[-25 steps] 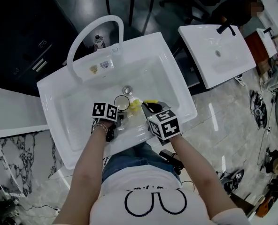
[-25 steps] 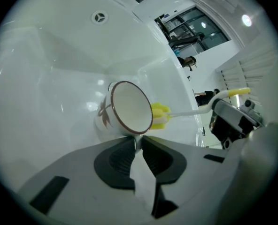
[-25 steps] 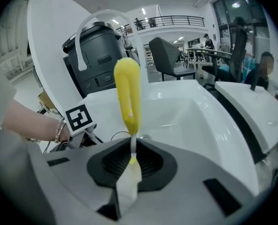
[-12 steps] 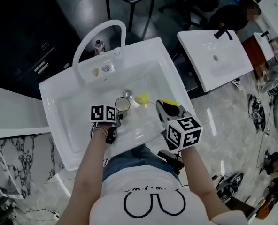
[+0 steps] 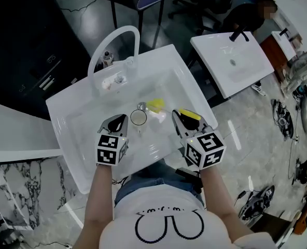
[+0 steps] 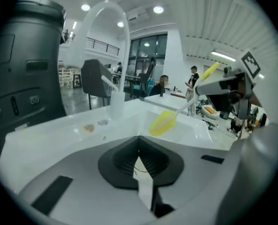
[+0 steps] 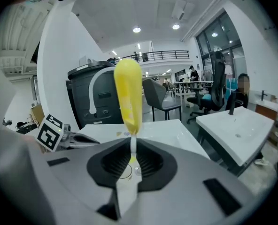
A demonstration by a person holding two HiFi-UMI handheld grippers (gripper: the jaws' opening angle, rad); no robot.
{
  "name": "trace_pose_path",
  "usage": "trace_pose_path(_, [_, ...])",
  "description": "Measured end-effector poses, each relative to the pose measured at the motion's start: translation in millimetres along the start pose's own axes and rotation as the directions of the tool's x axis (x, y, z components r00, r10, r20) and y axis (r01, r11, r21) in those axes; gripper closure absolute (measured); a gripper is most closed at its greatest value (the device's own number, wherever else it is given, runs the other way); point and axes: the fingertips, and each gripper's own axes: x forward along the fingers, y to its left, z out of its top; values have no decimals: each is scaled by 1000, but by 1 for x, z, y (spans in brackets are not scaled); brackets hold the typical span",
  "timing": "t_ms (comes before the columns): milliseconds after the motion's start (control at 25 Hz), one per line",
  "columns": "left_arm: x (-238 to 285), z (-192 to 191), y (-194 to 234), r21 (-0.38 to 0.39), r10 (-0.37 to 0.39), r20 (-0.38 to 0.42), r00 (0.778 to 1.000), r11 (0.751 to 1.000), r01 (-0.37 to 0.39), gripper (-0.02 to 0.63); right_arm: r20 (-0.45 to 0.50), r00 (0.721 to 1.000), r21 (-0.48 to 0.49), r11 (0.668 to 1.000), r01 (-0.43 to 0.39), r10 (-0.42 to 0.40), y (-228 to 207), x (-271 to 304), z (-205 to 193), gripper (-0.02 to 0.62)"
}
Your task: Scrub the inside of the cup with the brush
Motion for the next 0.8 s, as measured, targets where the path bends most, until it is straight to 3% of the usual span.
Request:
trace_pose_path(160, [-24, 25, 0, 65, 19, 118, 993, 998, -27, 591, 42, 999, -47, 999, 10, -8, 15, -7, 5, 554])
trace_pose_path(400, [-48, 51, -9, 148, 47, 217, 975, 986, -80, 591, 75, 997, -116, 993, 19, -10, 21, -18, 9, 554])
trace_pose_path(800, [-93, 97, -22, 141, 147, 379, 914, 967, -214, 591, 176, 984, -188, 982, 11, 22, 10, -46, 35, 553])
